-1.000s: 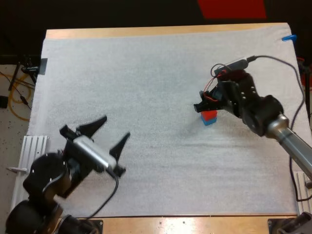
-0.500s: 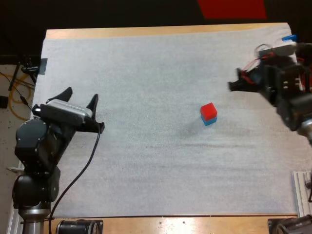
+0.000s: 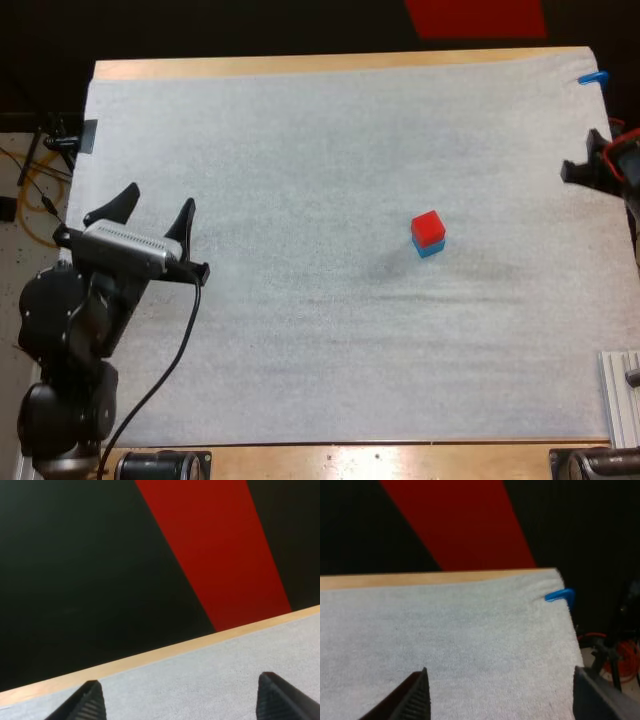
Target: Stack red cube on blue cube
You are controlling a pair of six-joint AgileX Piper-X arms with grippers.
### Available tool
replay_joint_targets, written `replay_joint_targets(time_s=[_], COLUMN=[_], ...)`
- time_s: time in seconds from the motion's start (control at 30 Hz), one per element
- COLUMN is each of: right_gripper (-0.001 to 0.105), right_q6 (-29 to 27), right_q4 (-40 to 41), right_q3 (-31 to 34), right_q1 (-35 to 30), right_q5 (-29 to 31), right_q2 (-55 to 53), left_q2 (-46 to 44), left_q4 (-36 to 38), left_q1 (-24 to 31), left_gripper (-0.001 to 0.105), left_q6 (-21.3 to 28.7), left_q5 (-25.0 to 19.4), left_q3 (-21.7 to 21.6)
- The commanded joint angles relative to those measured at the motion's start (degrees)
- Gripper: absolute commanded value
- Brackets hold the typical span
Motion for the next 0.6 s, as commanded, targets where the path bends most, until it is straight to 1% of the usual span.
replay_joint_targets(time_s=[0.0, 0.17, 0.4, 0.5, 0.57], right_gripper=[0.059, 0.059, 0.059, 0.059, 0.059], right_q6=[-0.24, -0.03, -0.38, -0.22, -0.13], right_q4=[0.50, 1.49, 3.09, 5.75, 8.85], right_q3=[1.36, 7.33, 12.58, 13.89, 15.15], right_q1=[-0.14, -0.14, -0.14, -0.14, -0.14], right_q5=[-0.28, -0.28, -0.28, -0.28, -0.28], right_q2=[-2.26, -12.23, -25.01, -30.05, -34.85], left_q2=[-1.24, -5.89, -14.54, -19.53, -23.17], left_q4=[0.46, 4.73, 11.93, 15.06, 18.86], left_q1=[-0.16, -0.16, -0.16, -0.16, -0.16], left_gripper=[0.063, 0.063, 0.063, 0.063, 0.063], left_q6=[-0.54, -0.54, -0.54, -0.54, -0.42], left_q5=[0.16, 0.16, 0.16, 0.27, 0.27], left_q3=[-0.47, -0.47, -0.47, -0.47, -0.47])
